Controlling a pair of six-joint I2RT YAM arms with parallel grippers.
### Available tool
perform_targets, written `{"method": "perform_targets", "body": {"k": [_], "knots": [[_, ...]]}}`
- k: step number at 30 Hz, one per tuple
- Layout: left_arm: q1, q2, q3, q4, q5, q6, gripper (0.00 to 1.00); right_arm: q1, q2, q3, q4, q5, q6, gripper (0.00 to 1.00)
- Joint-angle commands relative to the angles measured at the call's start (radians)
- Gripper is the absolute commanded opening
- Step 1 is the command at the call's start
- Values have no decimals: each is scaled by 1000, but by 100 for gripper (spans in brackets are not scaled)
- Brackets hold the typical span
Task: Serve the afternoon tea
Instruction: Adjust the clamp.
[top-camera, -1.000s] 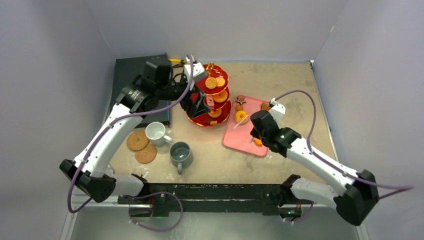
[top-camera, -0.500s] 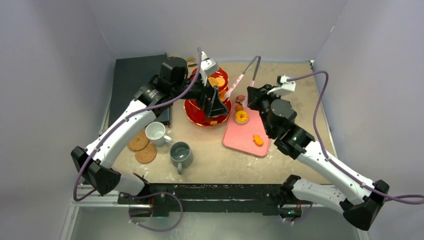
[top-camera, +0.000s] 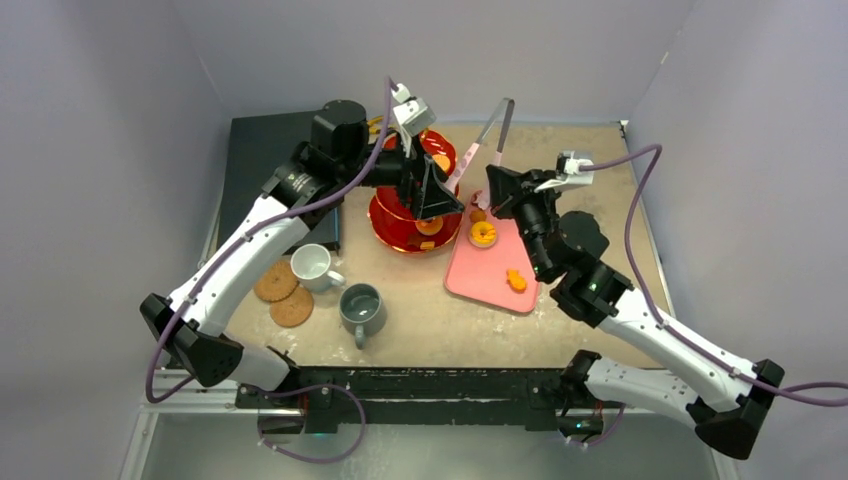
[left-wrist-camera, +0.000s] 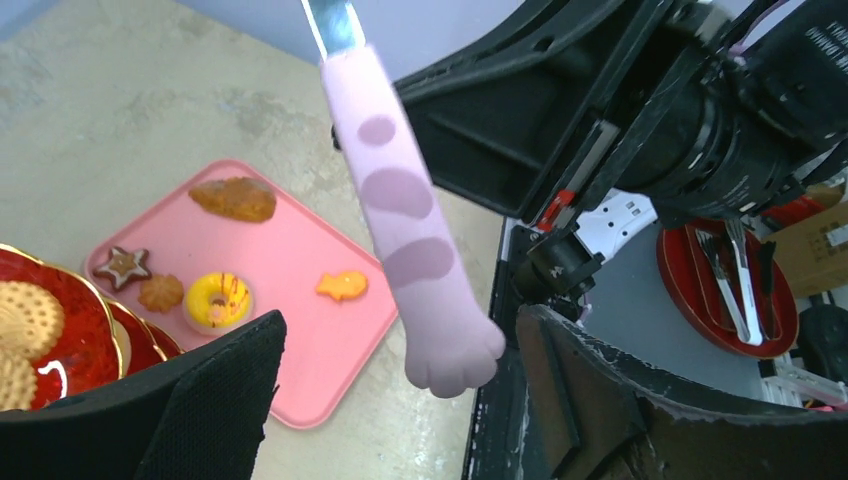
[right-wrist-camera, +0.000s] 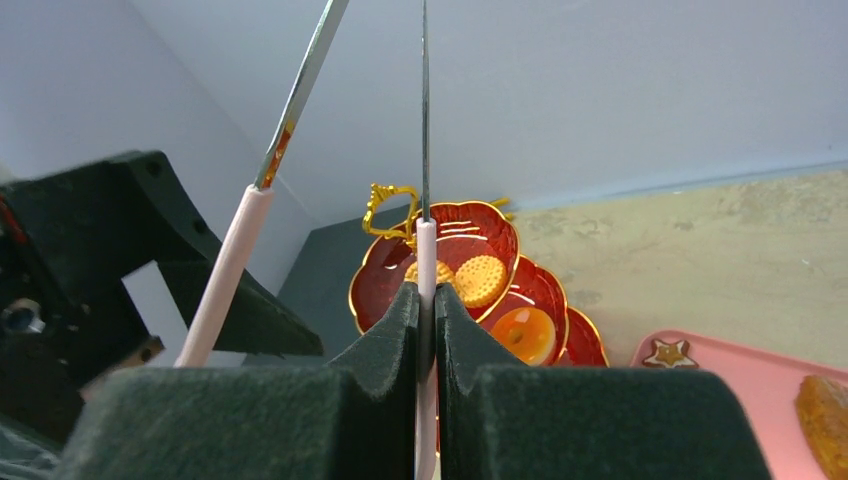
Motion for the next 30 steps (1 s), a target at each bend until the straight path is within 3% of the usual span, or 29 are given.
{"method": "perform_targets", "body": {"k": [1, 4, 6, 10, 20, 25, 30], "knots": [[3, -11, 76, 37, 7, -12, 90, 16, 5, -8, 70, 29, -64, 0], [2, -25, 81, 44, 25, -10, 95, 30, 15, -9, 81, 41, -75, 0], [2, -28, 72, 48, 19, -3, 91, 40, 20, -8, 91, 45, -84, 0], [2, -20, 66, 43, -54, 25, 75, 63, 31, -1, 101, 49, -95, 0], [3, -40, 69, -44, -177, 211, 20, 70, 35, 11, 74, -27, -34, 2], [2, -78, 68, -66, -226, 359, 2, 68, 54, 72, -14, -214, 6, 31], [3, -136, 49, -63, -256, 506, 0, 40, 70, 152, -126, -424, 37, 70]]}}
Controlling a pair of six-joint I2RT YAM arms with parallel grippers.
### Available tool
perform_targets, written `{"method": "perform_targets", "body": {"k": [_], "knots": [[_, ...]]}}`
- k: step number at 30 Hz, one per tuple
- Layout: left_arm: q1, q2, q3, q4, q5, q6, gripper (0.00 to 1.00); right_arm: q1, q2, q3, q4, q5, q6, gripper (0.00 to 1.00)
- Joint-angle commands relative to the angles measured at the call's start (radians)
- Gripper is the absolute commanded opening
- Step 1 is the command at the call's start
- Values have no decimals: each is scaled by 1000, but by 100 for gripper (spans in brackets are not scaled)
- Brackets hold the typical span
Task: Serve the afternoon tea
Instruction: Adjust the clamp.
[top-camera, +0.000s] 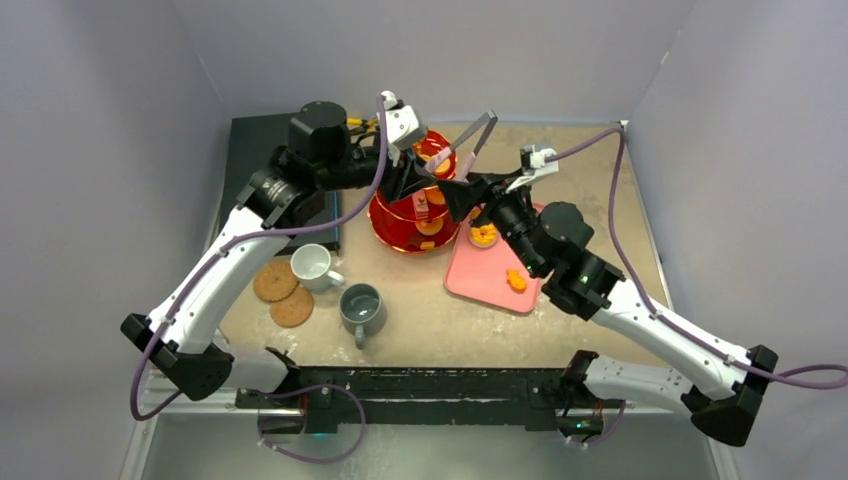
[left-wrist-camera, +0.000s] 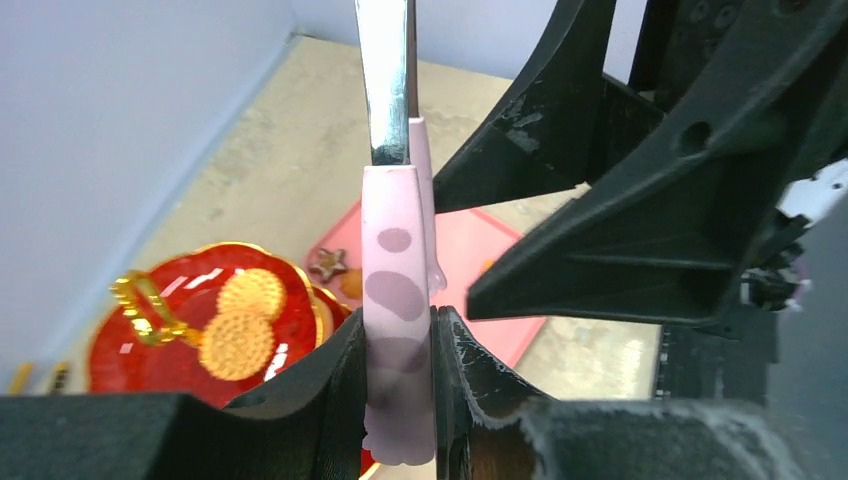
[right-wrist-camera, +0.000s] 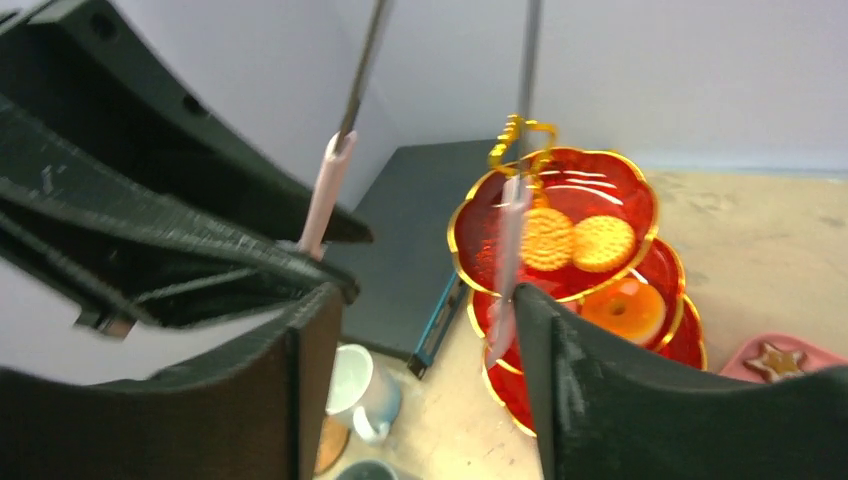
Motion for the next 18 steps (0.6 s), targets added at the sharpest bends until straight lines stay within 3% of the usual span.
{"method": "perform_targets", "body": {"k": [1, 5, 11, 18], "knots": [[5, -86, -7, 39, -62, 198, 0, -40, -3, 101, -85, -305, 50, 75], [4, -157, -78, 65, -68, 295, 0, -146, 0, 136, -100, -589, 128, 98], [2, -199, -118, 97, -100, 363, 0, -165, 65, 270, -159, -690, 173, 99], [1, -200, -128, 155, -141, 386, 0, -163, 159, 443, -300, -610, 184, 99]]}}
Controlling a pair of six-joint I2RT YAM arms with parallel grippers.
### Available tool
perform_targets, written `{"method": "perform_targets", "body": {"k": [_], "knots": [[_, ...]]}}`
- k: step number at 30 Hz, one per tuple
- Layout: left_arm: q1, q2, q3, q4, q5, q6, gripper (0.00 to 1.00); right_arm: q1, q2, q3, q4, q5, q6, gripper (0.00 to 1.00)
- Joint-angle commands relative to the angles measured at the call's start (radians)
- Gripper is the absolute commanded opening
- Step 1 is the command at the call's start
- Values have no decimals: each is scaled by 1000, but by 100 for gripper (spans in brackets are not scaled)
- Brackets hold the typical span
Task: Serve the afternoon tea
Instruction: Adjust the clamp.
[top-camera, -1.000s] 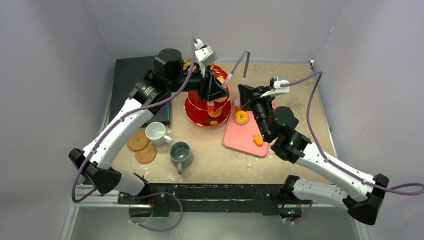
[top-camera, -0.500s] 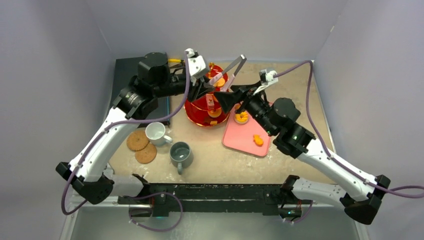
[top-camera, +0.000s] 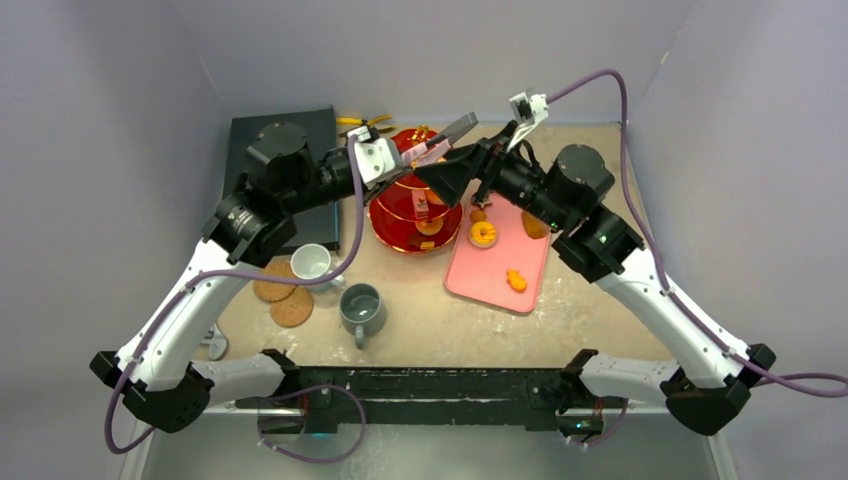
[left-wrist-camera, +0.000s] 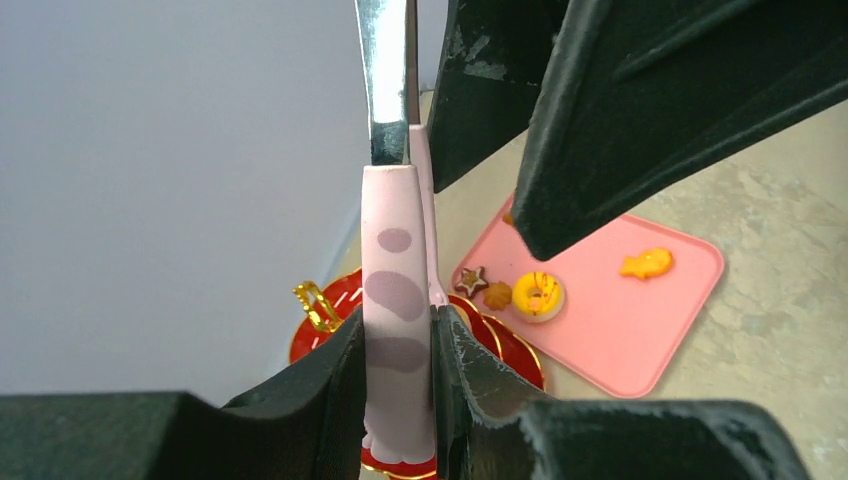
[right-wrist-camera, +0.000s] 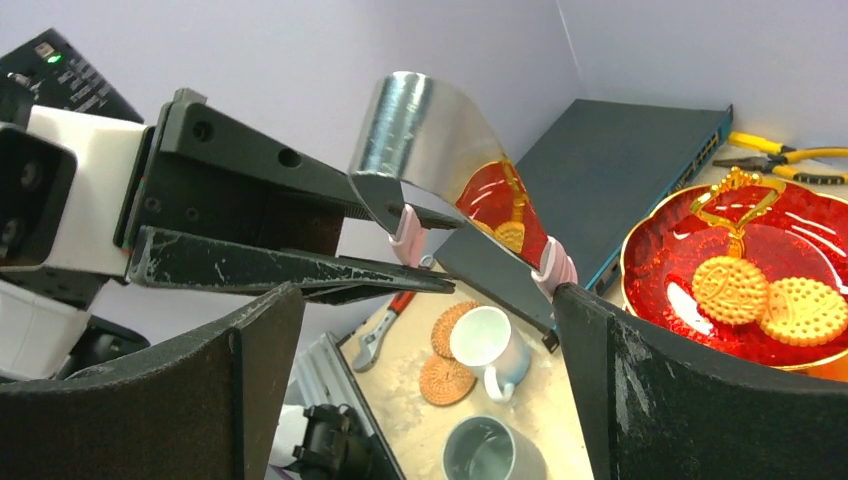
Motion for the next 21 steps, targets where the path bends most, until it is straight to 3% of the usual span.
{"method": "perform_targets", "body": {"k": [1, 14, 21], "knots": [[-2, -4, -6, 81, -31, 42, 0, 8, 38, 110, -86, 13, 35, 99], [-36, 8, -15, 72, -64, 103, 0, 67, 193, 318, -221, 178, 52, 98], [-41, 4, -17, 53, -51, 117, 0, 72, 200, 309, -230, 212, 43, 84]]}}
